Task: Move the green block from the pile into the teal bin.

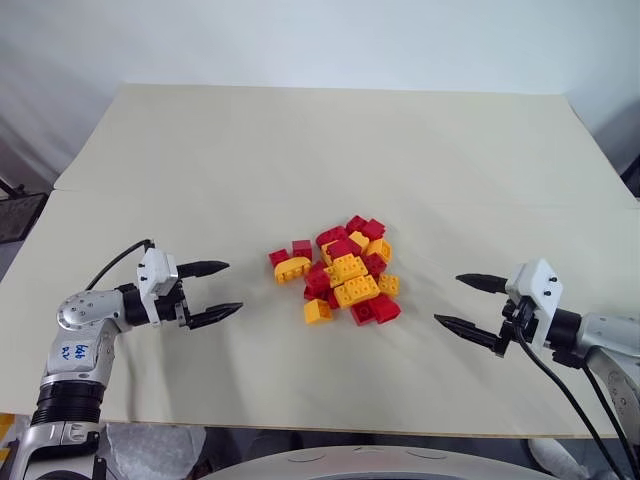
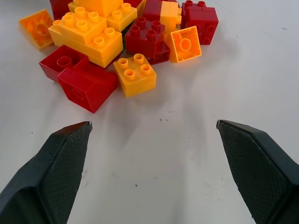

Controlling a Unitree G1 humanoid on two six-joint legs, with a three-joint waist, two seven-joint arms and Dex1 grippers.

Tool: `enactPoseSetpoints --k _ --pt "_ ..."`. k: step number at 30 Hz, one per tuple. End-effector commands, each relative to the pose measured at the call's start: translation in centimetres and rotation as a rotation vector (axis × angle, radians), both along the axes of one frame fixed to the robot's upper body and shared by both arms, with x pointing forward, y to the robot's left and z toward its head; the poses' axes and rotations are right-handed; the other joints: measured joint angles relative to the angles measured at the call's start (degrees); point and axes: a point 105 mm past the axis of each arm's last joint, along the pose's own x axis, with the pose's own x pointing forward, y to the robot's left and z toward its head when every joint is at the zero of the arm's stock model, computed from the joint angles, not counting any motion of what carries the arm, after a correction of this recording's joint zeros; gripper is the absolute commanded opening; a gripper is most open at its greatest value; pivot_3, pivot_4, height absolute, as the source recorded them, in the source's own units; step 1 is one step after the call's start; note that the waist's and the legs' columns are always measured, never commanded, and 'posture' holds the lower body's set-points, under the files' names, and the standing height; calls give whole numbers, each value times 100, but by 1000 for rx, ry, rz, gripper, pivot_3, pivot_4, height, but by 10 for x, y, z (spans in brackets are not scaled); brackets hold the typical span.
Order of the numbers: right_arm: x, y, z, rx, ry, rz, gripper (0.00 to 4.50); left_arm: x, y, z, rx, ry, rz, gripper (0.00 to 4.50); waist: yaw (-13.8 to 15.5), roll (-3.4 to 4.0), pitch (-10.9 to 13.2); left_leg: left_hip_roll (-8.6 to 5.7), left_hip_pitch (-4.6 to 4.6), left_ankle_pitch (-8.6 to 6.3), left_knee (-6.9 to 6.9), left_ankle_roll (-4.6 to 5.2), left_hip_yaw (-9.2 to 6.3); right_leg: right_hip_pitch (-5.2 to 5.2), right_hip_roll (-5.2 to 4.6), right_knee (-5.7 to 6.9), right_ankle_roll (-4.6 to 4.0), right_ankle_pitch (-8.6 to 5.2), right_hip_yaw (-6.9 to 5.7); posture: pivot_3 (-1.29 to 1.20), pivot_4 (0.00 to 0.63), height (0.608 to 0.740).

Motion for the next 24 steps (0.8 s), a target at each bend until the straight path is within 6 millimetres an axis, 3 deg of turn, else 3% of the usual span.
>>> enactPoseSetpoints --k 1,11,14,17,24 --pt "2 6 13 16 -46 9 4483 0 1 6 5 -9 7 4500 -2 0 0 0 0 0 0 0 2 0 0 0 0 0 1 0 150 740" --pt "3 22 23 -5 -46 -1 4483 4 -10 12 -29 5 2 4500 -1 0 0 0 0 0 2 0 2 0 1 2 0 0 1 0 150 740" --pt "-15 54 36 46 -3 128 3857 5 -14 16 -48 -10 -28 4500 -1 0 0 0 0 0 3 1 1 -1 1 3 0 0 1 0 150 740" --pt "-20 76 44 98 6 176 2860 7 -18 17 -37 -35 -52 4500 -1 -2 -1 2 0 0 9 0 -1 -1 2 7 0 0 1 0 150 740" --pt "-17 120 32 127 126 259 459 0 -26 25 -94 -83 -172 4500 -16 -9 -5 1 -2 -1 11 -1 -2 -2 2 5 -2 0 1 0 150 740"
